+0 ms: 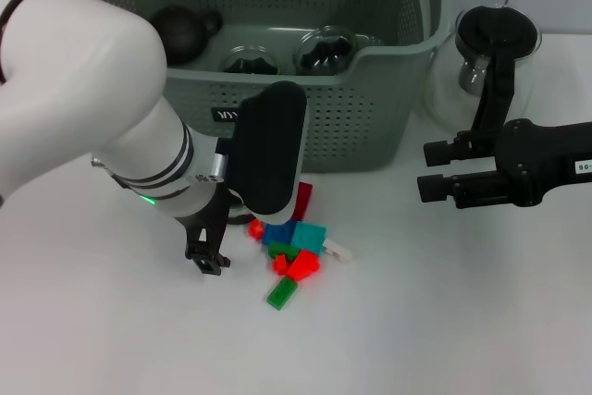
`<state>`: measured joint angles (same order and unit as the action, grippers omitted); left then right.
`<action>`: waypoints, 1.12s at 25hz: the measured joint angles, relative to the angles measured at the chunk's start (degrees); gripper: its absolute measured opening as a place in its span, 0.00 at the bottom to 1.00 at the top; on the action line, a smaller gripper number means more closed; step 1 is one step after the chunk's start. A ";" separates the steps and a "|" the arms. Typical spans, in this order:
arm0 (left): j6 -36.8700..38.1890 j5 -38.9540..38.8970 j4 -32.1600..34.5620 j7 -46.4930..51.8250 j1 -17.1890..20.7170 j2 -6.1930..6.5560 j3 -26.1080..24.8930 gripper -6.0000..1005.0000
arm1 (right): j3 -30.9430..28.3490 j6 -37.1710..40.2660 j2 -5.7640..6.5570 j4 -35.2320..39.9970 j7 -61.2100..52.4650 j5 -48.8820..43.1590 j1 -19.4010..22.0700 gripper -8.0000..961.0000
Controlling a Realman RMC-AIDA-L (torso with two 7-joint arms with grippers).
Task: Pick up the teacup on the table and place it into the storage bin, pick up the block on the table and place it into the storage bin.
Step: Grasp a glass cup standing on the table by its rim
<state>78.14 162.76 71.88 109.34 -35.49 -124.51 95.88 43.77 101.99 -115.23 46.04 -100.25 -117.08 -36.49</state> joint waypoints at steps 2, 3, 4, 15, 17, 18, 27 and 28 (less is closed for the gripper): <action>0.00 0.09 -0.41 0.23 -0.24 0.01 0.36 0.76 | 0.00 -0.07 0.00 -0.05 0.03 -0.03 0.05 0.72; 0.00 0.12 -0.49 0.42 -0.37 0.03 0.41 0.76 | 0.00 -0.09 0.00 -0.07 0.06 -0.04 0.06 0.72; 0.00 0.14 -0.55 0.53 -0.45 0.05 0.43 0.76 | 0.00 -0.11 0.00 -0.07 0.08 -0.05 0.06 0.72; 0.00 0.29 -0.68 0.70 -0.54 0.06 0.61 0.75 | 0.00 -0.13 0.00 -0.08 0.23 -0.06 0.11 0.72; 0.15 0.29 -0.69 0.69 -0.55 0.02 0.64 0.75 | 0.00 -0.13 0.00 -0.08 0.23 -0.06 0.11 0.72; 0.27 0.29 -0.69 0.70 -0.54 0.00 0.64 0.75 | 0.00 -0.13 0.00 -0.08 0.23 -0.07 0.12 0.72; 0.83 0.68 -0.66 1.36 -0.66 -0.03 1.37 0.74 | -0.09 -0.13 0.10 -0.16 0.23 -0.04 0.20 0.72; 0.95 0.70 -0.64 1.37 -0.70 -0.01 1.45 0.74 | -0.11 -0.13 0.12 -0.16 0.23 -0.03 0.20 0.72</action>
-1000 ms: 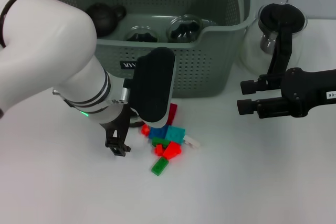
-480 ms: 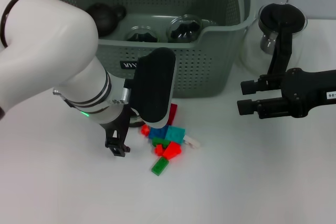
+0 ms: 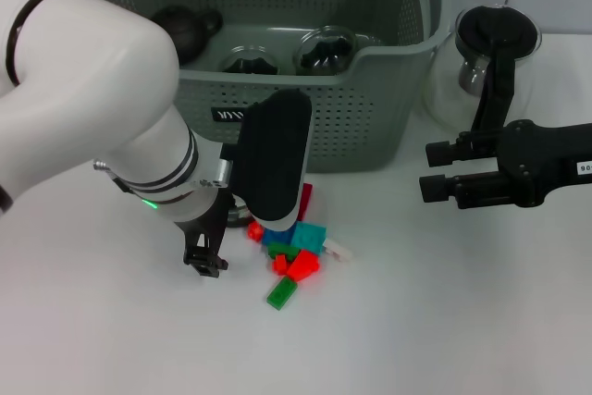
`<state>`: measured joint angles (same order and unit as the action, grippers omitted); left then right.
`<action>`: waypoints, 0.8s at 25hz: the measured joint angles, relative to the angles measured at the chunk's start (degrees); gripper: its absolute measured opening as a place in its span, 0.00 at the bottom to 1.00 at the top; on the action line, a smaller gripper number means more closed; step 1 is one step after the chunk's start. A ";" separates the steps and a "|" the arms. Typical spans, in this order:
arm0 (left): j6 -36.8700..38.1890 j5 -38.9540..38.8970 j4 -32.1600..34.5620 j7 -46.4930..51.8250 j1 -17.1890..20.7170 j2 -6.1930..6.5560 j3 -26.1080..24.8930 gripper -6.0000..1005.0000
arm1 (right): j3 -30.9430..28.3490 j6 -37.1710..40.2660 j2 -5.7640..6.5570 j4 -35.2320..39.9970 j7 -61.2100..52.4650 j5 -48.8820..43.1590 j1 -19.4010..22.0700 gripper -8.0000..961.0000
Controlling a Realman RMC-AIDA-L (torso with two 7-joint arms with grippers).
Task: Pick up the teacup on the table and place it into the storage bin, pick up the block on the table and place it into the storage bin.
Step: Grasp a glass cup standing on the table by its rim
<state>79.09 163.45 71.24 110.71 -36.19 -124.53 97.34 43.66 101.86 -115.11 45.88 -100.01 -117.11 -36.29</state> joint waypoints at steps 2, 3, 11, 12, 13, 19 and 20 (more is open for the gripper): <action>0.66 0.07 -0.01 0.01 -0.31 0.04 0.15 0.74 | -0.08 0.00 0.05 0.00 0.00 0.02 0.00 0.72; 0.84 0.08 -0.02 0.01 -0.41 0.05 0.18 0.74 | -0.12 0.00 0.06 0.00 0.00 0.03 0.00 0.72; 2.51 0.12 0.29 0.11 -0.79 0.16 0.22 0.51 | -0.59 0.00 0.17 0.00 0.11 0.05 0.00 0.72; 2.69 0.12 0.22 0.18 -0.90 0.16 0.21 0.44 | -0.59 0.00 0.17 0.00 0.13 0.05 0.00 0.72; 3.01 0.12 0.09 0.35 -1.06 0.16 0.18 0.37 | -0.59 0.00 0.16 0.00 0.14 0.05 0.00 0.72; 4.18 0.11 0.31 0.77 -1.40 0.11 -0.21 0.21 | -0.60 0.00 0.15 0.00 0.16 0.05 0.00 0.72; 4.24 0.11 0.32 0.82 -1.40 0.10 -0.26 0.19 | -0.59 0.00 0.15 0.00 0.17 0.04 0.00 0.72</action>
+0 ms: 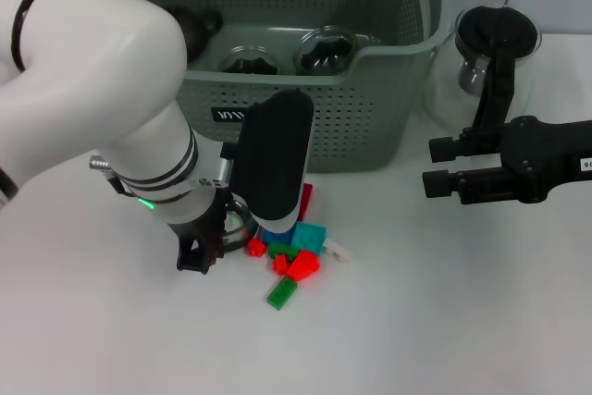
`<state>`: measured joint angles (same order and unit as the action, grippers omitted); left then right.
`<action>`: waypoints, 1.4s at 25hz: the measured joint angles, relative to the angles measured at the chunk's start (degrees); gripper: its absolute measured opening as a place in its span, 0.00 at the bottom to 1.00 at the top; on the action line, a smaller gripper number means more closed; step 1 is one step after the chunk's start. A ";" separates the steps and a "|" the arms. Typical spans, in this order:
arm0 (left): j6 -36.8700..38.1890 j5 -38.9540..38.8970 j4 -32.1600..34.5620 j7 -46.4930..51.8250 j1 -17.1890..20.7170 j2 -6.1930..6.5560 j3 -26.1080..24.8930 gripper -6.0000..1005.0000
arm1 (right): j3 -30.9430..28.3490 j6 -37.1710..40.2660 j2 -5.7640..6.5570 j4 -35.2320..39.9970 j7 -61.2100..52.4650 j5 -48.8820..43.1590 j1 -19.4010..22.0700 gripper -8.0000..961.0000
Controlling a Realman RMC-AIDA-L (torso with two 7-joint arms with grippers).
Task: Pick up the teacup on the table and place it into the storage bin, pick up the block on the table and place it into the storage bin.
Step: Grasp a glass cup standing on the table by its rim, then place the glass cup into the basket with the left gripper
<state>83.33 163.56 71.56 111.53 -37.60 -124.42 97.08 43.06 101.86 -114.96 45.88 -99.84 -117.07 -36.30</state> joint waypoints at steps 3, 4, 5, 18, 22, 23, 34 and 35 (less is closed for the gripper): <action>0.31 0.00 0.11 0.09 -0.02 -0.02 -0.03 0.13 | 0.00 0.00 0.00 0.00 0.06 0.00 0.00 0.72; 0.45 -0.01 0.15 0.09 -0.03 -0.03 -0.04 0.11 | 0.00 0.00 0.00 0.00 0.09 0.00 0.00 0.72; 0.60 -0.03 0.16 0.09 -0.06 -0.03 -0.04 0.09 | 0.00 0.00 0.00 0.00 0.09 -0.01 0.00 0.72; 3.20 -0.36 1.25 0.09 -0.38 0.06 -0.55 0.06 | -0.07 0.00 0.07 0.00 0.63 -0.01 0.00 0.72; 4.03 -0.18 1.73 0.00 -0.39 0.00 -0.46 0.06 | -0.19 0.00 0.14 0.00 0.77 -0.01 0.00 0.72; 4.09 -0.18 1.78 -0.02 -0.38 0.00 -0.46 0.06 | -0.21 0.00 0.16 0.00 0.80 -0.01 0.00 0.72; 12.31 -5.24 8.67 -0.49 0.07 0.00 -9.28 0.06 | -0.98 0.26 0.57 -0.35 1.30 -0.01 0.06 0.72; 14.34 -7.39 10.15 -0.84 0.35 0.05 -11.18 0.06 | -1.13 0.34 0.65 -0.35 1.32 -0.01 0.10 0.72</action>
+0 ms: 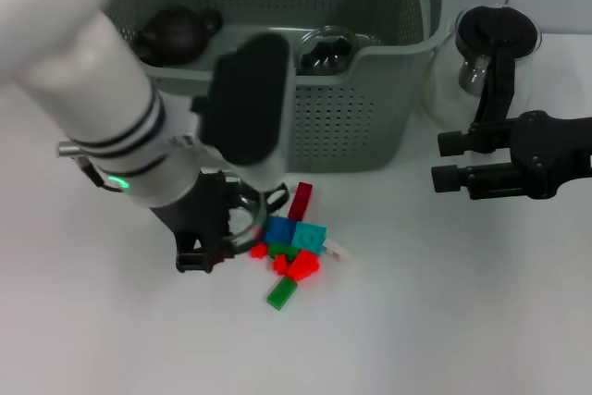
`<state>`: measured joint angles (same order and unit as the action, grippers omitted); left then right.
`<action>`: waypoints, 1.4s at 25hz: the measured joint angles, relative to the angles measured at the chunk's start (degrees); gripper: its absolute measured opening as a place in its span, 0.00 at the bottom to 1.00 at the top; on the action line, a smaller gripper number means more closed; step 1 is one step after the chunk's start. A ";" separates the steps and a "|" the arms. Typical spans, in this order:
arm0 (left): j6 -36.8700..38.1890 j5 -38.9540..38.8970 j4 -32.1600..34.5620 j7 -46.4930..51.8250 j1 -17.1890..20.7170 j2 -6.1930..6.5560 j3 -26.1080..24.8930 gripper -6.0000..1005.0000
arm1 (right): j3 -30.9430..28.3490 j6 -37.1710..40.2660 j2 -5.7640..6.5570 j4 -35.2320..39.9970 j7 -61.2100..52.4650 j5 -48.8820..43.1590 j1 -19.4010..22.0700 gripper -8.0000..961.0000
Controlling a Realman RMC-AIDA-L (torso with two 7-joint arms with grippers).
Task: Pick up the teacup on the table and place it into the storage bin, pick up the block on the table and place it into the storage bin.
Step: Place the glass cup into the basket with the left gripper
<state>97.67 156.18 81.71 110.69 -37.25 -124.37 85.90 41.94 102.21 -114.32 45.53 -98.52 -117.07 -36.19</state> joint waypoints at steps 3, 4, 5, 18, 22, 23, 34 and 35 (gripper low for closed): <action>6.40 -6.18 4.52 -0.52 0.39 0.13 -7.22 0.06 | -0.24 0.19 0.17 -0.01 0.05 -0.01 0.00 0.72; 7.92 -7.69 5.59 -0.61 0.42 0.14 -9.10 0.06 | -0.25 0.28 0.28 0.00 0.05 -0.03 -0.02 0.72; 9.96 -10.25 7.21 -0.68 0.42 0.15 -11.82 0.06 | -0.25 0.41 0.37 -0.01 0.06 -0.06 -0.05 0.72; 9.12 -20.26 10.37 2.31 -6.94 0.48 -35.00 0.06 | -0.05 3.50 1.41 0.00 -0.34 -0.37 0.39 0.72; -0.51 -19.62 4.33 5.16 -9.61 1.52 -34.99 0.06 | 0.11 3.93 1.54 0.00 -0.31 -0.45 0.52 0.72; -3.00 -19.23 2.60 6.47 -10.28 1.95 -34.96 0.06 | 0.18 4.02 1.55 0.00 -0.22 -0.53 0.55 0.72; -32.95 -12.37 -30.85 16.86 -21.01 8.80 -33.97 0.06 | 0.68 5.00 1.40 -0.01 -0.21 -2.00 0.57 0.72; -35.46 -11.28 -32.42 17.39 -21.42 8.85 -33.93 0.06 | 0.75 5.11 1.37 -0.03 -0.29 -2.01 0.53 0.72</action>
<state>62.20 144.89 49.29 128.08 -58.67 -115.51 51.97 42.69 107.32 -112.94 45.49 -98.82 -119.08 -35.67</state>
